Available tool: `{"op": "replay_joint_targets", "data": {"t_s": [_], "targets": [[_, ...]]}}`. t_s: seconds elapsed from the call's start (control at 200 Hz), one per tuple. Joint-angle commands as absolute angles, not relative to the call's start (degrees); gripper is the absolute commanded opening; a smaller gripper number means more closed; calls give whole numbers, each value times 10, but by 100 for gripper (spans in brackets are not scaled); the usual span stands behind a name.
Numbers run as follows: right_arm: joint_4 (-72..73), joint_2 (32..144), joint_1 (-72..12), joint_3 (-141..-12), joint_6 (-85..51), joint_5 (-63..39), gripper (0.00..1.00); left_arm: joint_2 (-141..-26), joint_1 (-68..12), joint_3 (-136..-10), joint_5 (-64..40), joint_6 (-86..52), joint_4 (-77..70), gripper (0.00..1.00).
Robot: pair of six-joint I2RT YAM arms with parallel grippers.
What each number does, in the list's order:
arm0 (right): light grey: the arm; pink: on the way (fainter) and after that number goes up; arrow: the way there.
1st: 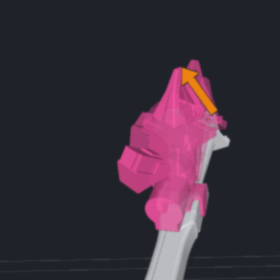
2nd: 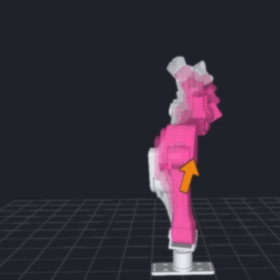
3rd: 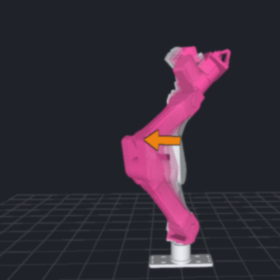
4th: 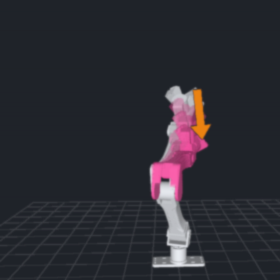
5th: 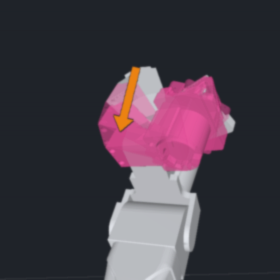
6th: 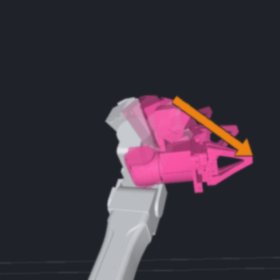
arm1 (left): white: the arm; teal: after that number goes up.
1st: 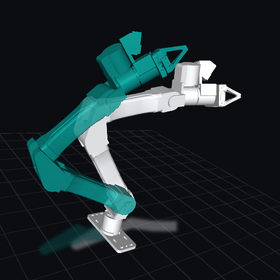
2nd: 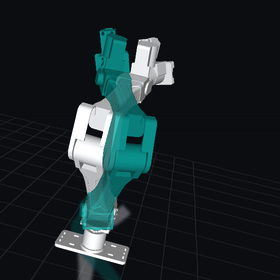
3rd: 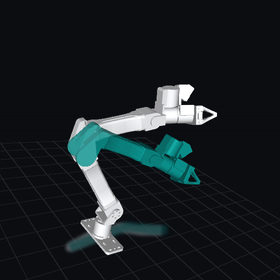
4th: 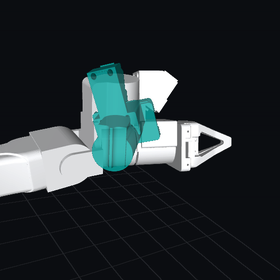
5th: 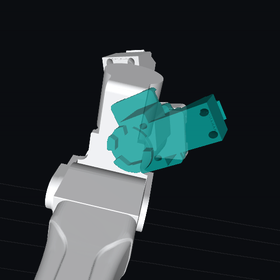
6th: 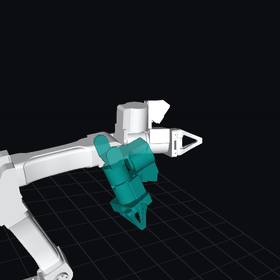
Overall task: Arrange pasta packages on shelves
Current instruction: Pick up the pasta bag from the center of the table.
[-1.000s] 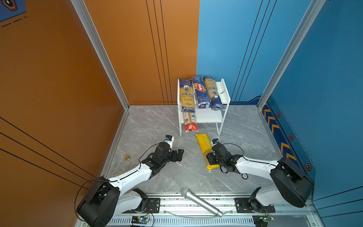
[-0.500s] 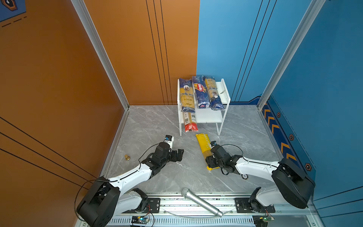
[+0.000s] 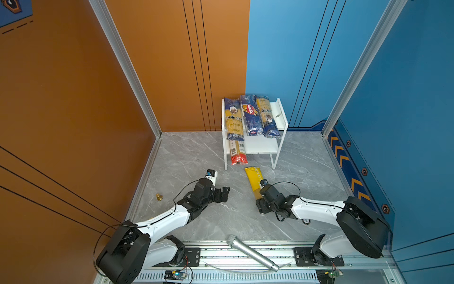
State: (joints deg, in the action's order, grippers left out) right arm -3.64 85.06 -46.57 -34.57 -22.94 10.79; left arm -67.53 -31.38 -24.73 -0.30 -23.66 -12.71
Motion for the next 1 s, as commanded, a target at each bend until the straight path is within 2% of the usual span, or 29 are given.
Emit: {"op": "replay_joint_targets", "data": {"t_s": [0.0, 0.195, 0.34, 0.581, 0.771, 0.996], "targets": [[-45, 884, -468, -346, -224, 127, 78, -675, -308, -238, -9, -242, -136, 98], [-34, 915, -470, -351, -226, 124, 69, -673, -308, -238, -7, -243, -136, 98], [-33, 923, -472, -350, -230, 125, 52, -674, -308, -240, -8, -242, -136, 98], [-28, 926, -468, -351, -245, 108, 34, -681, -308, -246, -11, -242, -137, 98], [-20, 913, -458, -348, -257, 89, 25, -683, -309, -246, -13, -242, -137, 98], [-24, 864, -436, -343, -269, 62, 18, -683, -309, -246, -12, -242, -136, 98]]}}
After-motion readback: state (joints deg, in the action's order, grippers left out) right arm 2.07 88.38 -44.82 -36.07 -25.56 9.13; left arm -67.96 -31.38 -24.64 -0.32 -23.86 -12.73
